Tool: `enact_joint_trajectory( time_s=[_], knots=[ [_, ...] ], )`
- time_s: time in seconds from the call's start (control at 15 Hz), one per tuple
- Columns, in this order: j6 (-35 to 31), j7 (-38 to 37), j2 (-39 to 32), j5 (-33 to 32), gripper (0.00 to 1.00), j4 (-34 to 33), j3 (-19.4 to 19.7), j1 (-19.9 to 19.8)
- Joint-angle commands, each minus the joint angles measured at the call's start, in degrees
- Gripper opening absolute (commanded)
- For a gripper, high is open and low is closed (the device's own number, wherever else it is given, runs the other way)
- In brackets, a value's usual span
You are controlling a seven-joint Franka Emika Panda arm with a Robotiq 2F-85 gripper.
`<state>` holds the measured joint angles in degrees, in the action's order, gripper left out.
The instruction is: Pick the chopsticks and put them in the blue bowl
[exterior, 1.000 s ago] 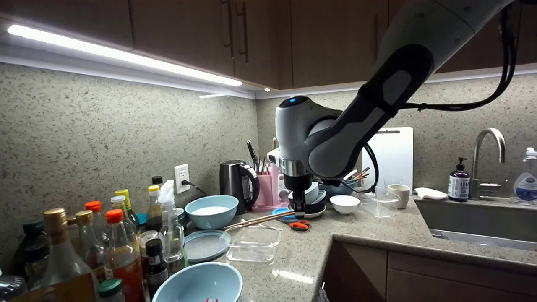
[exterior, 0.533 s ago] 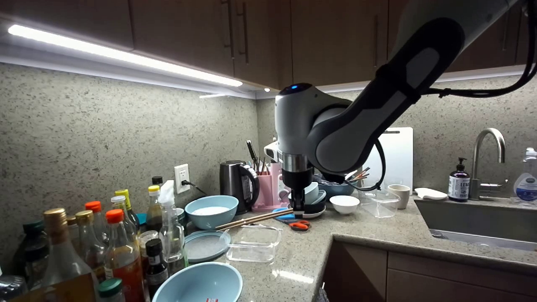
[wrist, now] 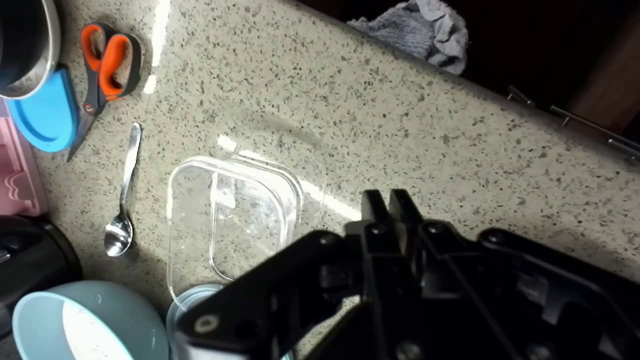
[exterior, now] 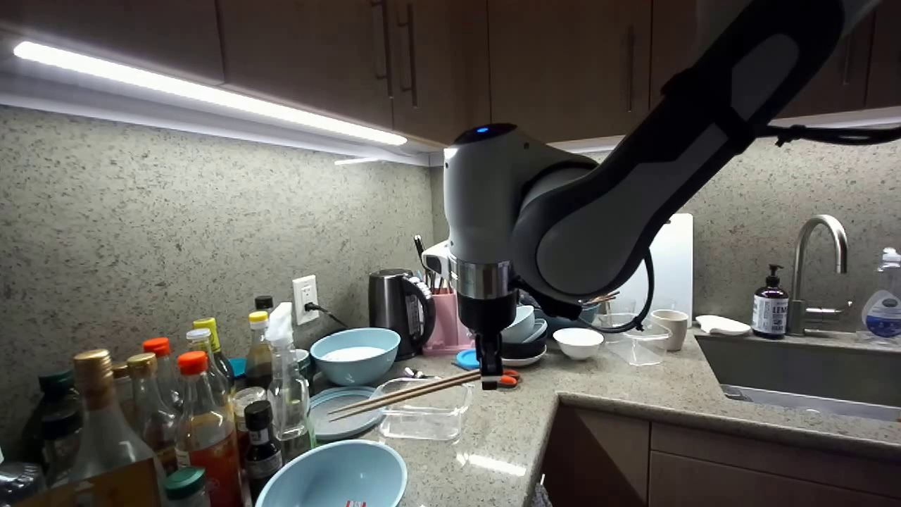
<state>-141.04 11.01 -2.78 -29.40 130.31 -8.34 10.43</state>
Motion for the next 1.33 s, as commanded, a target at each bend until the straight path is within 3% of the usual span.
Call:
enact_joint_trajectory(
  time_s=[0.0, 0.67, 1.27],
  knots=[
    [2.8, -2.2, 4.0, 1.3, 0.06, 3.7, -1.5, 1.0],
    [6.3, -1.0, 3.6, 4.1, 0.06, 5.7, -3.5, 1.9],
    [6.4, -1.7, -7.0, 0.1, 0.06, -1.0, -3.1, 2.5]
  ],
)
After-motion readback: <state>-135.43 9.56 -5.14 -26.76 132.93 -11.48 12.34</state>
